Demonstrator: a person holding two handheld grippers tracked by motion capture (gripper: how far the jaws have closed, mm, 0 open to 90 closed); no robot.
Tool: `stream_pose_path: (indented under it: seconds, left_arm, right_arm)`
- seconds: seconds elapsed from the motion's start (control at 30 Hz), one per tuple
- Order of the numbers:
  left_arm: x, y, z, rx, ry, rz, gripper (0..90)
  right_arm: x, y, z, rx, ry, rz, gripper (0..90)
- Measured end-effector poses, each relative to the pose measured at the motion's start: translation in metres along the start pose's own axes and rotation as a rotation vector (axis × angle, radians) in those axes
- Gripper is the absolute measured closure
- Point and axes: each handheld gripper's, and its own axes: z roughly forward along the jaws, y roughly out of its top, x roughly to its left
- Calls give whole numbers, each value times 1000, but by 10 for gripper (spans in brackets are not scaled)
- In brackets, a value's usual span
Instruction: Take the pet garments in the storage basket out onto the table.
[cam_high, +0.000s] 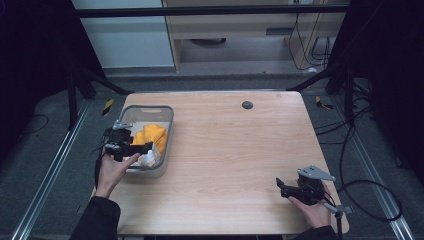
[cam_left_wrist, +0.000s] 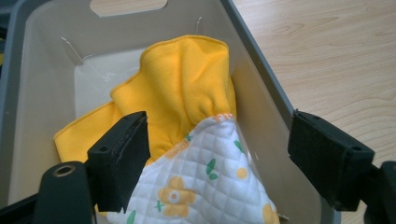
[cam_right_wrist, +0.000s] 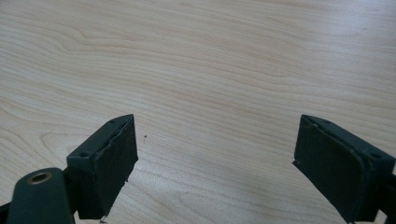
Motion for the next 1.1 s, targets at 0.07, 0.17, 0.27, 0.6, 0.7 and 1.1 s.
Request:
stream_pose_path:
  seconds: [0.07,0.17,0.27,0.6,0.7,1.1]
  left_arm:
    - [0,1,3,22,-2,3,207]
    - [-1,2,7,45,-1,7,209]
    - [-1,2,12,66,1,4,217]
    - [0,3,24,133,1,-16,248]
    - [-1,2,27,147,-1,-18,255]
    - [0,-2,37,223,2,-15,328]
  right_arm:
    - [0,0,0,1,2,0,132]
    - [-1,0,1,1,-3,-8,133]
    - [0,0,2,7,0,-12,134]
    - [1,-1,3,17,7,-17,135]
    - [1,-1,3,21,8,-18,135]
    - [1,-1,5,30,13,-26,136]
